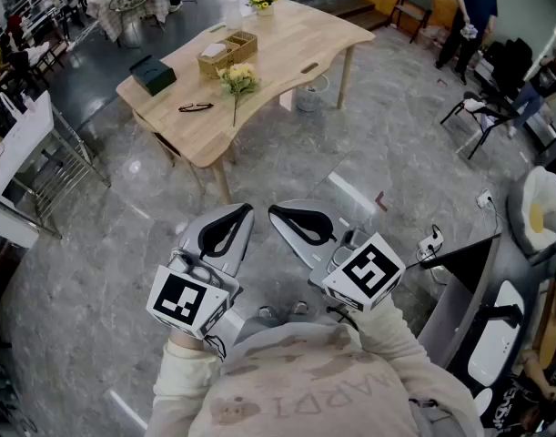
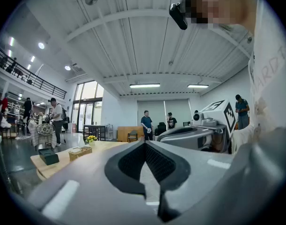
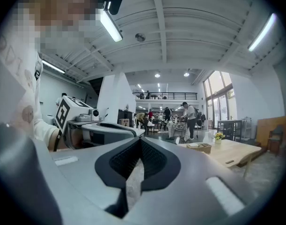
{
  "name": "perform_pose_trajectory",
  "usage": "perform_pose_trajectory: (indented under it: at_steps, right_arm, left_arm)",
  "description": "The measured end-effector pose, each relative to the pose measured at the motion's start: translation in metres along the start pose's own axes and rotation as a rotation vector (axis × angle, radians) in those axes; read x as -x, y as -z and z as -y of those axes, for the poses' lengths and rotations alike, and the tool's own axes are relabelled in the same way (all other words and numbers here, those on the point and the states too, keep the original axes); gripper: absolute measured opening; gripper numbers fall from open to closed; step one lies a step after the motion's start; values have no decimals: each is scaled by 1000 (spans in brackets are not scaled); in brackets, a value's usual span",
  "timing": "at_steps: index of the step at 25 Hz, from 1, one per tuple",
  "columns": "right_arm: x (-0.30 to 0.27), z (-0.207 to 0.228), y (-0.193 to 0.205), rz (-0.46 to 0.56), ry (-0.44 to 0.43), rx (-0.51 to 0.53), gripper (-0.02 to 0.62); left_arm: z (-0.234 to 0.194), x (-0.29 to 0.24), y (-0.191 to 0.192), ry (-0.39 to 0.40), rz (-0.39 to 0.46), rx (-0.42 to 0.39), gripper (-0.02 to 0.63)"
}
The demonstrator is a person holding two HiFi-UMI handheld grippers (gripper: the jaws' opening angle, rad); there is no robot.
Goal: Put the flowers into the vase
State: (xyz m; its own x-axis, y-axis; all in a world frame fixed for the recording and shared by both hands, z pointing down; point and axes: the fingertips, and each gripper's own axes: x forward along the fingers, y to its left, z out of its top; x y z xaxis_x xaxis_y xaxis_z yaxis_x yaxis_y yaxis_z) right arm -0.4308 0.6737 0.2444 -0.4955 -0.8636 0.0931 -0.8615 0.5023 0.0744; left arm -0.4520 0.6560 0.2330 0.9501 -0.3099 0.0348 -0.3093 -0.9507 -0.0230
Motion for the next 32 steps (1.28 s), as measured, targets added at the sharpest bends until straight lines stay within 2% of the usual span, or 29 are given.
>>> perform_pose_trajectory:
  at_steps: [12,21,26,32]
  right_arm:
    - [-2,-2,1,-6,3,0,25]
    - [-14,-8,8,-15,31,-56,26]
    - [-21,-11,9,7,72,-67,26]
    - [-31,-1,18,-14,95,-74,26]
  left_arm:
    - [-2,1,2,4,1,4,1]
    - [-14,13,8,2,-26,18,1]
    - [-20,23,17,37,-10,0,1]
    - [-33,15,26,54,-16,33,1]
